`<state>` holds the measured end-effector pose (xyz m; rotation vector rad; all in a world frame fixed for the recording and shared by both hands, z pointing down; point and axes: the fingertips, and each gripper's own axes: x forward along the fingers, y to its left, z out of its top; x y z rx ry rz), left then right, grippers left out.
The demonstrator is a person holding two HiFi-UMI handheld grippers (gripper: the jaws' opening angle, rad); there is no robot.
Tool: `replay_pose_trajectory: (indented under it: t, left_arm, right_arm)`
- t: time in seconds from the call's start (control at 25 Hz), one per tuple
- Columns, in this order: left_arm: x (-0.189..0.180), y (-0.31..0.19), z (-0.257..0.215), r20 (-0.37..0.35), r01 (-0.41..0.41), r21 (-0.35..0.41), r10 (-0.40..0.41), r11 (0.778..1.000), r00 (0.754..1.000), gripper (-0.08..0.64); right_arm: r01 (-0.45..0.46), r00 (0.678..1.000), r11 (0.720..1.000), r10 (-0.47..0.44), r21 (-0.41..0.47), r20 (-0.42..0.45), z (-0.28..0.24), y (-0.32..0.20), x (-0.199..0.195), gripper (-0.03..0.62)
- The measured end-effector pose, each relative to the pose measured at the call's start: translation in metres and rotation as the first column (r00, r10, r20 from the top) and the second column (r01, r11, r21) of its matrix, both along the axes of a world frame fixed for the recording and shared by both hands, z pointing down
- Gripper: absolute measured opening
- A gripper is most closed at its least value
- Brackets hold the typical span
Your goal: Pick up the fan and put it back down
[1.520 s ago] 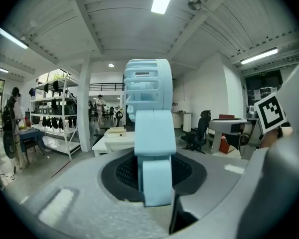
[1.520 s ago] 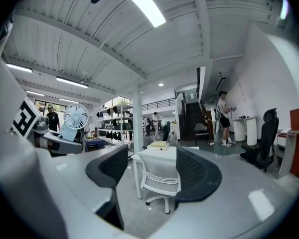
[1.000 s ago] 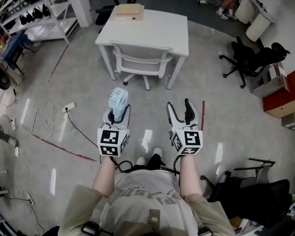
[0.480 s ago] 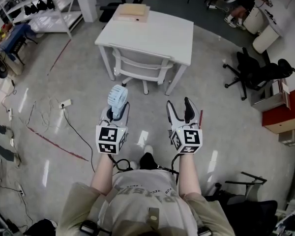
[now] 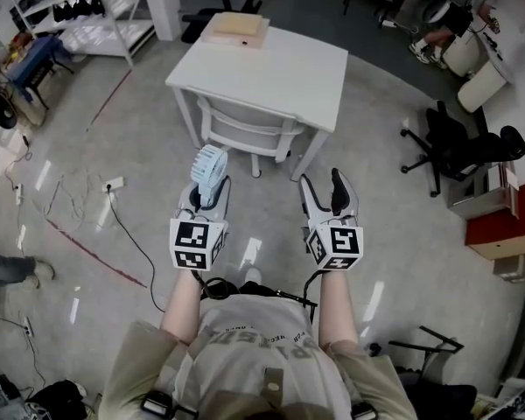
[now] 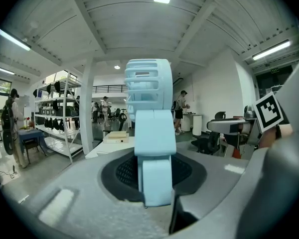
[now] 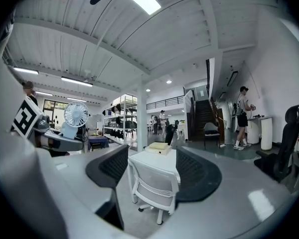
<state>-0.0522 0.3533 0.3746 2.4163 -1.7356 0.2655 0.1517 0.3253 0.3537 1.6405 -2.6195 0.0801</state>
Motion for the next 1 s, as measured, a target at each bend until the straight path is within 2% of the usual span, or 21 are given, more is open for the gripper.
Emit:
replay_pose_trajectory:
  t: [0.24, 0.52, 0.76, 1.0]
  left_arm:
    - [0.003, -0.012, 0.008, 0.022, 0.021, -0.027, -0.021, 0.999, 1.0, 0.106]
    - [0.001, -0.033, 0.023, 0.008, 0.006, -0.053, -0.006, 0.999, 1.0, 0.106]
    - [-0.001, -0.08, 0.024, 0.0, -0.037, -0.042, 0.037, 0.998, 0.999, 0.106]
    - [-0.019, -0.143, 0.014, -0.003, -0.064, -0.024, 0.064, 0.998, 0.998, 0.106]
  right_arm:
    - [0.015, 1.0, 0.999, -0.014, -0.041, 0.009, 0.013, -0.017, 0.006, 0.281]
    - [0.006, 1.0, 0.998, -0.005, -0.064, 0.009, 0.029, -0.033, 0.0, 0.281]
    - [-0.028, 1.0, 0.997, 0.028, -0.067, -0.007, 0.034, -0.07, -0.003, 0.281]
    - [-0.051, 0.999, 0.998, 0.051, -0.032, -0.003, 0.016, -0.128, -0.023, 0.281]
